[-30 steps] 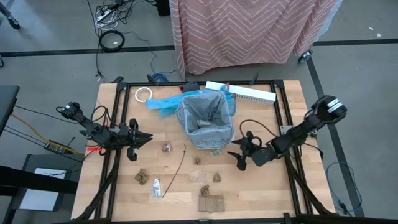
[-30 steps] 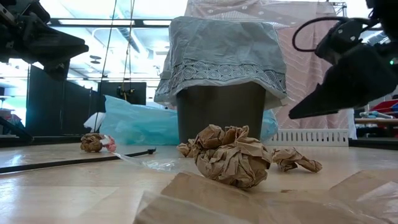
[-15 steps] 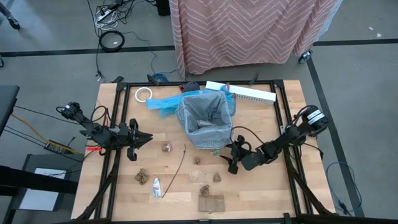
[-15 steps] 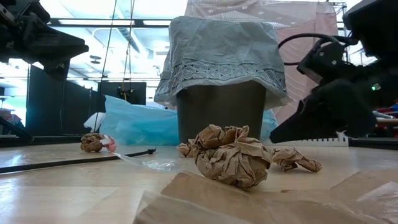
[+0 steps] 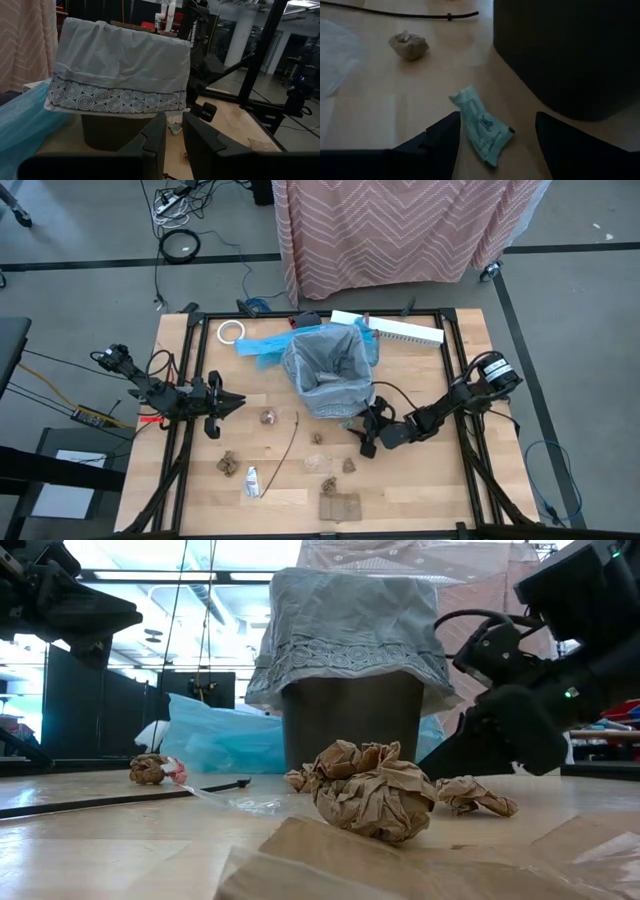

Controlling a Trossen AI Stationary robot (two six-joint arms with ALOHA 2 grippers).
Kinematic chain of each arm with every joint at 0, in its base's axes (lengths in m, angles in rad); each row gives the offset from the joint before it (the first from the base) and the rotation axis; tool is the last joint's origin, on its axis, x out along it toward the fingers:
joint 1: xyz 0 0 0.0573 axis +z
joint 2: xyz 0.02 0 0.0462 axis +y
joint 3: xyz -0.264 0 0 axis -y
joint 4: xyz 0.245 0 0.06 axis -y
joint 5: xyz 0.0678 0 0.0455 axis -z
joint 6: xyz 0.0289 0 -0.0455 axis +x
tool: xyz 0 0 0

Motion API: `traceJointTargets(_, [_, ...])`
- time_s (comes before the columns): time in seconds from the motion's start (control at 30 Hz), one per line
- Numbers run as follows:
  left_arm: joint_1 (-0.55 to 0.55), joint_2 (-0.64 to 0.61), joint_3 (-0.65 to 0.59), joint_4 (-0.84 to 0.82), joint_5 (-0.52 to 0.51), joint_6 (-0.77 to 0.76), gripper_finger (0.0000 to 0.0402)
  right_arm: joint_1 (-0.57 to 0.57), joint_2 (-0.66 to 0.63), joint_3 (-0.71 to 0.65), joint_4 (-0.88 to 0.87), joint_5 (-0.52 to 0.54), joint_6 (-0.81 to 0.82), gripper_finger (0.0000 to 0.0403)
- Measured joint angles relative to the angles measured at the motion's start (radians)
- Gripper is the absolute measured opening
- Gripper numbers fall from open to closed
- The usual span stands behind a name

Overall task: Place trash/remove bag and relplace
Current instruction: Put the white paper inside the black trash bin

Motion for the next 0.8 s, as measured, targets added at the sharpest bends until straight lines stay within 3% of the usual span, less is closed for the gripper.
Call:
traceJointTargets(0.1, [0.0,0.0,0.0,0.0,0.0,0.0,0.0072,-0.014,0.0,0.0,-0.005,-0.026,0.002,0.0197])
traceJointTargets(0.4, [0.0,0.0,0.0,0.0,0.0,0.0,0.0072,-0.026,0.0,0.0,-0.021,-0.091,0.017,0.0017])
traceJointTargets(0.8, [0.0,0.0,0.0,0.0,0.0,0.0,0.0072,0.029,0.0,0.024,0.023,-0.116,0.066,0.0001])
